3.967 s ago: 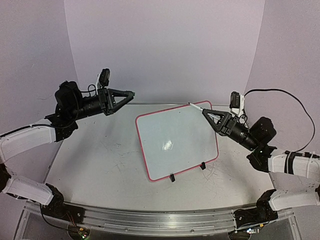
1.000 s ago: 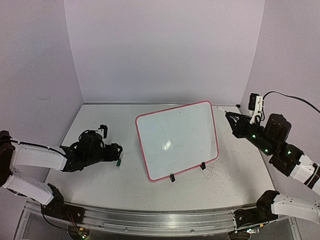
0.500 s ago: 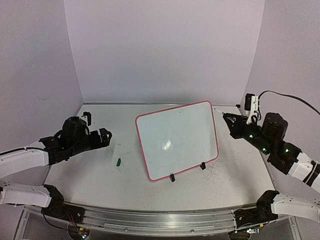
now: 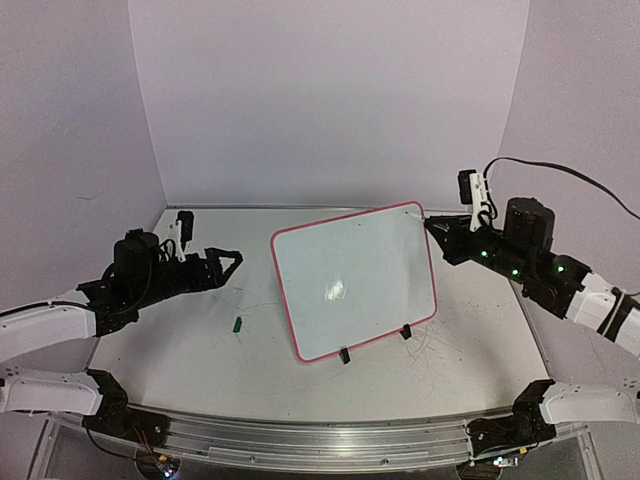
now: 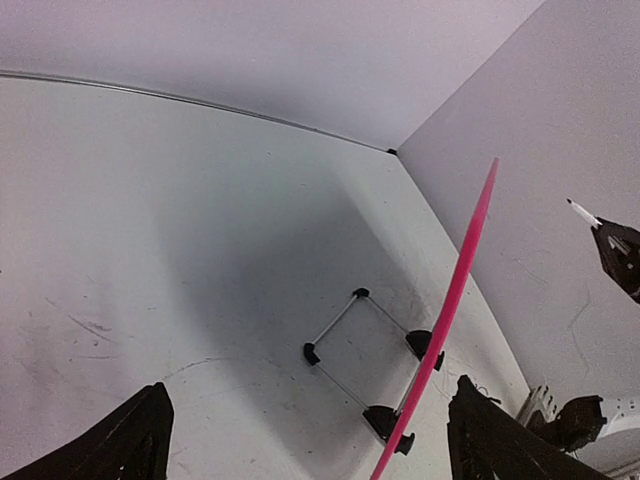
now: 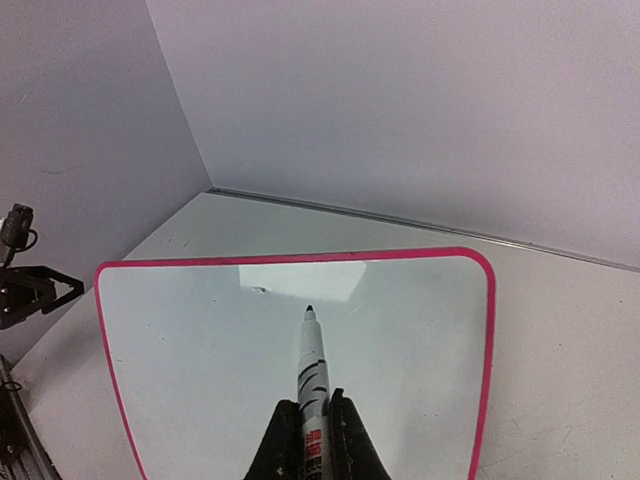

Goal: Write a sentence on the whiteboard
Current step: Hold the whiteboard at the center of the board.

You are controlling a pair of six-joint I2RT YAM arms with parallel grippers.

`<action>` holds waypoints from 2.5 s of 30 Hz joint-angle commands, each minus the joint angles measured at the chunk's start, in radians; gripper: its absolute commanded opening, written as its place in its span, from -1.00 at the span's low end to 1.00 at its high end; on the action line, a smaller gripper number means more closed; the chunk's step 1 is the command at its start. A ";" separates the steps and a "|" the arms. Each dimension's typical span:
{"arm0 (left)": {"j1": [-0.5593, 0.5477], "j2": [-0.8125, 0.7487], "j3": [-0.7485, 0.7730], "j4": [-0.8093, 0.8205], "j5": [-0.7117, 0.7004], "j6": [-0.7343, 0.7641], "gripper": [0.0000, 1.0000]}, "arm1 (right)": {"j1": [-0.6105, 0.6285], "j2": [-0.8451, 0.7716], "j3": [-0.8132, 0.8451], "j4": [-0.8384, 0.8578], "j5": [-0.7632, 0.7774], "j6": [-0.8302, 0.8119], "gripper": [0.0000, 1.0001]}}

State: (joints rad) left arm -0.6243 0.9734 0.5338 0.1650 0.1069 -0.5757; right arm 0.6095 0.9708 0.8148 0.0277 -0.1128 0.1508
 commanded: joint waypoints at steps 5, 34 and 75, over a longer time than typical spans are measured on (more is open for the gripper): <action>0.005 0.156 -0.006 0.344 0.265 0.001 0.81 | 0.192 0.129 0.118 0.018 -0.062 -0.190 -1.00; -0.002 0.480 0.078 0.668 0.510 -0.049 -0.16 | 0.353 0.425 0.297 0.126 -0.069 -0.272 -1.00; -0.001 0.578 0.101 0.692 0.503 0.061 -1.00 | 0.365 0.483 0.321 0.147 -0.033 -0.306 -1.00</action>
State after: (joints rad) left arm -0.6273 1.5391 0.6094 0.8416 0.6254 -0.5495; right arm 0.9657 1.4475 1.1004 0.1303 -0.1719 -0.1440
